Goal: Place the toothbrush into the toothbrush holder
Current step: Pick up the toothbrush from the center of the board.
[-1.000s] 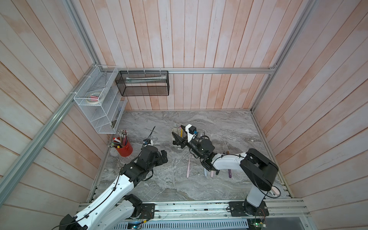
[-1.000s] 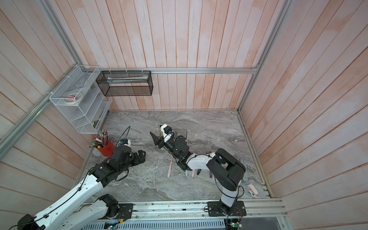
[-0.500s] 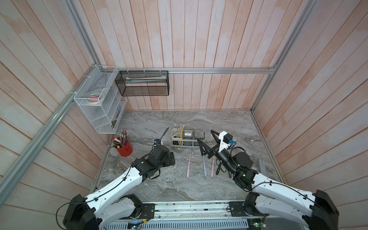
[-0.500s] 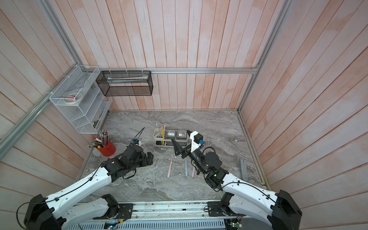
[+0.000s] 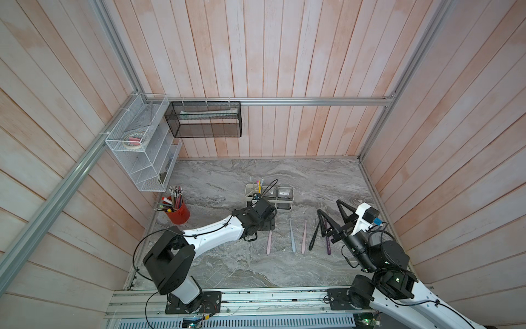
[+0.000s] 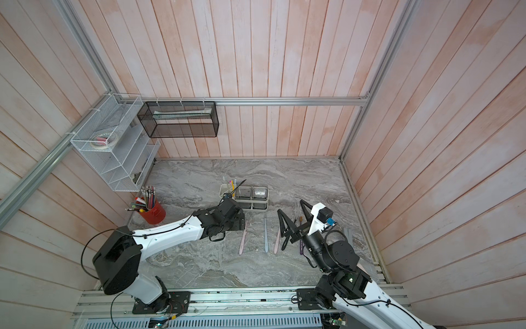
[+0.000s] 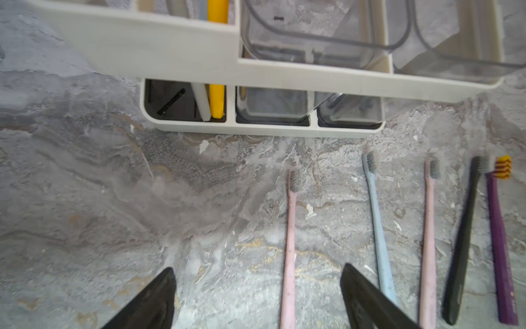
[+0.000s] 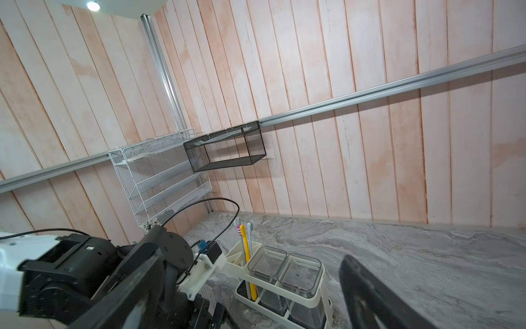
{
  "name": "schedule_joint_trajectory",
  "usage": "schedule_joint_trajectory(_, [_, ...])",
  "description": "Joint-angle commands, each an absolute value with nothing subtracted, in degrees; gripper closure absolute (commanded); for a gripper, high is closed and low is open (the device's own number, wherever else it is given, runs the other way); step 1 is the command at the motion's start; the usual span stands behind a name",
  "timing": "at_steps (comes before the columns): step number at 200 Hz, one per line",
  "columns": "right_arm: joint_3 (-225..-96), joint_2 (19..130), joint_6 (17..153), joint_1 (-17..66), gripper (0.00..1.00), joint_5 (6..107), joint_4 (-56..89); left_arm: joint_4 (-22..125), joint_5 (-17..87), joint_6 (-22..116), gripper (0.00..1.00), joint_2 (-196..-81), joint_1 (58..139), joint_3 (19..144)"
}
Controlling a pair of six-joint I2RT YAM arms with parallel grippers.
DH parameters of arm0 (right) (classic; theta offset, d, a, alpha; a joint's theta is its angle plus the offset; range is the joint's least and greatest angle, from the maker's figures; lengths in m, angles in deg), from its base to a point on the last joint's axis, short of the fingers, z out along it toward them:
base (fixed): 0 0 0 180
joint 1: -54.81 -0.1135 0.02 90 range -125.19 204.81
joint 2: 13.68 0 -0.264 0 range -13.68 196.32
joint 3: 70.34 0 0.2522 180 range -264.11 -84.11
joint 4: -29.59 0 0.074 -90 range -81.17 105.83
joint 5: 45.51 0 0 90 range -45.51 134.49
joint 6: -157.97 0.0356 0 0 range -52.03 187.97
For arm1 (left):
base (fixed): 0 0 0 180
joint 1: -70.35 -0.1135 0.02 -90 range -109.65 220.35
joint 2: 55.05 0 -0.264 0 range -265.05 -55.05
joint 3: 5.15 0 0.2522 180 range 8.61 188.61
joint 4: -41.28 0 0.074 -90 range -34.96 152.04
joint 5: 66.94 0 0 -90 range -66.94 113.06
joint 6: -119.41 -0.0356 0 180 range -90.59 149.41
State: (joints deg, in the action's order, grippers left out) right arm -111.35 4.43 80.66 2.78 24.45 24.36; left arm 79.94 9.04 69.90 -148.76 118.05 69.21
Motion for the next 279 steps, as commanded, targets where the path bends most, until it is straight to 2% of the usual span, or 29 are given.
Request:
schedule_joint_trajectory(1, [-112.25, 2.72, 81.62, 2.86, 0.02, 22.89, 17.33, 78.80, 7.96, 68.98, 0.09, -153.66, 118.71, 73.62])
schedule_joint_trajectory(36, [-112.73, 4.65, 82.62, 2.86, 0.02, 25.74, 17.29, 80.47, 6.82, 68.96, 0.18, -160.50, 119.38, 78.80])
schedule_joint_trajectory(51, [-112.69, 5.34, 82.73, 2.86, 0.02, 26.96, 17.62, 81.34, 6.23, 69.21, 0.18, -162.17, 119.52, 79.90])
schedule_joint_trajectory(71, [-111.83, 4.81, 82.95, 2.86, 0.03, 27.79, 18.53, 81.98, 5.62, 69.39, 0.28, -163.58, 119.60, 80.72])
schedule_joint_trajectory(146, [-110.12, 1.96, 83.17, 2.86, 0.08, 28.84, 20.42, 83.42, 3.55, 70.27, 0.33, -168.71, 119.57, 84.51])
schedule_joint_trajectory(180, [-109.90, 1.88, 83.61, 2.86, 0.09, 29.37, 20.49, 83.69, 3.46, 70.37, 0.45, -170.72, 119.57, 86.37])
schedule_joint_trajectory(202, [-110.02, 1.54, 83.70, 2.86, 0.09, 29.35, 20.61, 83.82, 3.63, 70.45, 0.48, -171.57, 119.57, 86.66])
schedule_joint_trajectory(279, [-109.69, 1.44, 83.69, 2.86, 0.10, 29.62, 21.10, 85.00, 4.32, 70.37, 0.50, -172.51, 119.58, 86.57])
